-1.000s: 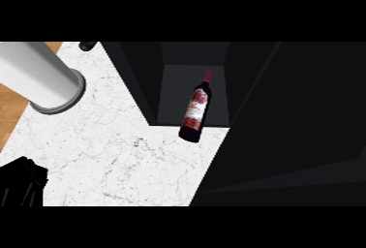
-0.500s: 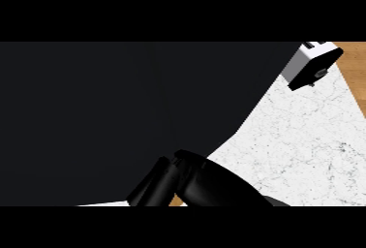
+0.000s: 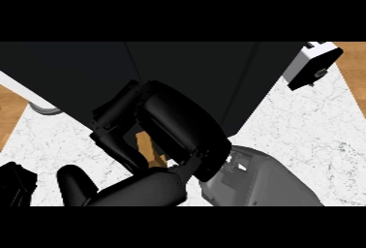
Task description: Pick up the wine, place it into the cabinet and close the cabinet
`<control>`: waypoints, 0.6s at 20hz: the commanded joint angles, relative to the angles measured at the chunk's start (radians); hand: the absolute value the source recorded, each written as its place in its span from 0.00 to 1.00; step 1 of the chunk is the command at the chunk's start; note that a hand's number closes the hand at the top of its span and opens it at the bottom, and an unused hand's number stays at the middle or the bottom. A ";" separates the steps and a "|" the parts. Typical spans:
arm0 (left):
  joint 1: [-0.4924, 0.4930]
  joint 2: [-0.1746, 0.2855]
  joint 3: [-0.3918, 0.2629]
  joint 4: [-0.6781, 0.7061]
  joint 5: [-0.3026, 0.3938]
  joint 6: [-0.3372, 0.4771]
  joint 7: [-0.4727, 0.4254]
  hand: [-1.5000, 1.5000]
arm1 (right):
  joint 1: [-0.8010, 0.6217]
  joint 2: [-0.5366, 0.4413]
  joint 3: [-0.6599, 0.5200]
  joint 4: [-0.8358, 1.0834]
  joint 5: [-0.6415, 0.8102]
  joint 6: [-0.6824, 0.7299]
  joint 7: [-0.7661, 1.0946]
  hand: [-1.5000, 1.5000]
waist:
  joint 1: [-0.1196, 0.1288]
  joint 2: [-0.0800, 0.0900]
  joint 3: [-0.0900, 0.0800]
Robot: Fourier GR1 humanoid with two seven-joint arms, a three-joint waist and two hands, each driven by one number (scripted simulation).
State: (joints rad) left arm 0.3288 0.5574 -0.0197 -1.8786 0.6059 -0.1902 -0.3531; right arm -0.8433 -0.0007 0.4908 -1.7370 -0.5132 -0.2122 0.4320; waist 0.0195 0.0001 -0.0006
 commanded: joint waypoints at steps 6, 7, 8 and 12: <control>-0.033 -0.001 0.072 0.025 -0.001 -0.055 0.049 1.00 | -0.020 0.001 -0.051 0.246 -0.079 0.008 -0.142 1.00 | -0.005 0.002 0.000; -0.034 -0.039 0.039 0.030 -0.029 -0.049 0.039 1.00 | -0.037 0.001 -0.115 0.268 -0.080 0.068 -0.110 1.00 | -0.008 0.002 0.000; 0.005 -0.025 0.041 -0.077 -0.023 -0.006 0.093 1.00 | -0.005 0.001 -0.091 0.320 -0.067 0.080 -0.172 1.00 | -0.001 0.002 0.001; 0.013 -0.024 0.070 -0.044 -0.016 -0.056 0.087 1.00 | -0.001 -0.011 -0.149 0.390 -0.048 0.136 -0.184 1.00 | -0.006 0.002 0.001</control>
State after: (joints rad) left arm 0.3375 0.5307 0.0363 -1.9110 0.5872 -0.2314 -0.2916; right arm -0.8786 0.0003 0.3900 -1.4531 -0.5709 -0.1177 0.2854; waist 0.0184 -0.0100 -0.0021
